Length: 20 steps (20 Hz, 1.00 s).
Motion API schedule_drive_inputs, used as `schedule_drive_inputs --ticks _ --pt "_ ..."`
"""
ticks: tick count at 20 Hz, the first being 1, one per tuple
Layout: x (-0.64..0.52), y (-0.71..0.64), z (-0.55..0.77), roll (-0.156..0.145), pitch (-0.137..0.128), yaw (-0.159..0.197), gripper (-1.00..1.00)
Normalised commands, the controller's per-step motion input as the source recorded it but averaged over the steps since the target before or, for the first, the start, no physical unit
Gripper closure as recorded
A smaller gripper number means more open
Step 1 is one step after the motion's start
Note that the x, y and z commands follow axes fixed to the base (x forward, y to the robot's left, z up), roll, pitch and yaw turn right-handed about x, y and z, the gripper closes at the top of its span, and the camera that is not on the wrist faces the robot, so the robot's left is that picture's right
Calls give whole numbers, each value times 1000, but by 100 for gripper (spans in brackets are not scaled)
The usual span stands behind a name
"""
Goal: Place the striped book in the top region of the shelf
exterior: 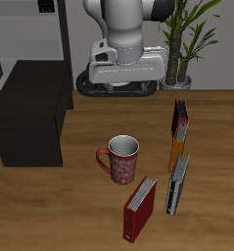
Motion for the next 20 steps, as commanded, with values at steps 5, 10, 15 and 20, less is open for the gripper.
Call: schedule_drive_inputs --ticks 5,10,15,20 --pt "343 -8 41 2 -22 -12 -100" --pt "307 82 -6 6 -15 -29 -100" --pt "330 391 -69 49 -17 5 -100" --pt "179 243 -76 38 5 4 -100"
